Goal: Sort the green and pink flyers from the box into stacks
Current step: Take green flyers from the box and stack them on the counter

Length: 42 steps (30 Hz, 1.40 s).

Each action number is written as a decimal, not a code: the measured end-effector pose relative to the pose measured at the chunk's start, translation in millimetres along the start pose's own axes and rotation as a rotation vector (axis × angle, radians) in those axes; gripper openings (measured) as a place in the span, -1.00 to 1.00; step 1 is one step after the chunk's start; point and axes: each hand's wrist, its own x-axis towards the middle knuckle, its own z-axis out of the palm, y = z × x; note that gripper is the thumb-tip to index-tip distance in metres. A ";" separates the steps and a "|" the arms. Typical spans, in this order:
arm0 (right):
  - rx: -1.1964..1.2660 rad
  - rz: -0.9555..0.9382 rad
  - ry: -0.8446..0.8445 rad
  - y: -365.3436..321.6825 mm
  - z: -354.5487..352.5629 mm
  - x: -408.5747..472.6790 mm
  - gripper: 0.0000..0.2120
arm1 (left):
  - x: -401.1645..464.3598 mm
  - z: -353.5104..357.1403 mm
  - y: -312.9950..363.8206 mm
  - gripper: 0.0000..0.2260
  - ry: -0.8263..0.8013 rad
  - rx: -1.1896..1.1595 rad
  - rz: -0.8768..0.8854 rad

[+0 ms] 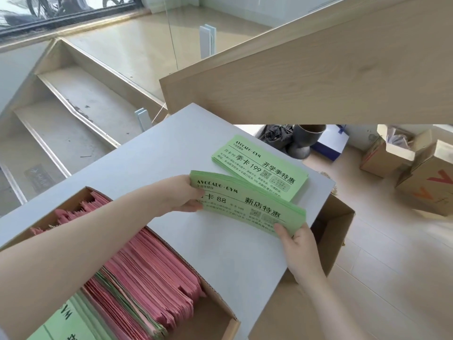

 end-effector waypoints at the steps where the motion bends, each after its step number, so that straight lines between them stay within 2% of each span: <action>1: -0.004 -0.002 0.003 -0.5 -0.1 -1.0 -0.73 | 1.1 -0.5 1.7 -0.80 0.020 0.034 0.017; 4: 0.026 0.012 0.013 -5.2 -0.3 0.1 -0.73 | 6.2 -0.1 4.8 -0.79 0.149 0.128 0.119; 7: 0.138 0.060 0.000 -16.4 -3.2 12.8 -0.73 | 17.5 -1.0 16.6 -0.85 0.407 0.235 0.211; 9: 0.199 0.111 -0.025 -25.4 -6.4 29.5 -0.77 | 25.7 -0.8 36.5 -0.90 0.476 0.199 0.267; 12: 0.211 0.195 0.013 -36.0 -12.8 58.1 -0.81 | 45.2 2.0 68.8 -0.83 0.464 0.066 0.339; 16: 0.086 0.252 0.111 -41.1 -21.8 92.4 -0.85 | 79.6 2.4 85.6 -0.75 0.446 0.108 0.333; 22: -0.130 0.330 0.068 -34.3 -34.6 109.3 -0.91 | 114.4 1.6 83.7 -0.74 0.388 0.112 0.296; 25: -0.110 0.357 0.052 -32.3 -39.4 108.7 -0.92 | 122.0 3.4 82.0 -0.75 0.356 0.061 0.275; 29: -0.035 0.378 0.054 -35.7 -42.3 103.9 -0.96 | 124.0 4.2 83.0 -0.75 0.367 0.031 0.333; 32: -0.243 0.395 0.027 -32.7 -43.1 101.4 -0.90 | 127.0 4.6 80.1 -0.77 0.352 0.150 0.310; 35: -0.550 0.391 -0.016 -33.9 -45.7 99.7 -0.68 | 130.8 8.6 73.8 -0.81 0.405 0.313 0.229; 38: -0.541 0.418 -0.078 -33.7 -42.4 101.3 -0.67 | 132.5 12.7 70.5 -0.71 0.441 0.378 0.208; 42: -0.513 0.381 -0.049 -33.7 -33.2 104.7 -0.82 | 133.2 12.3 71.8 -0.74 0.436 0.381 0.179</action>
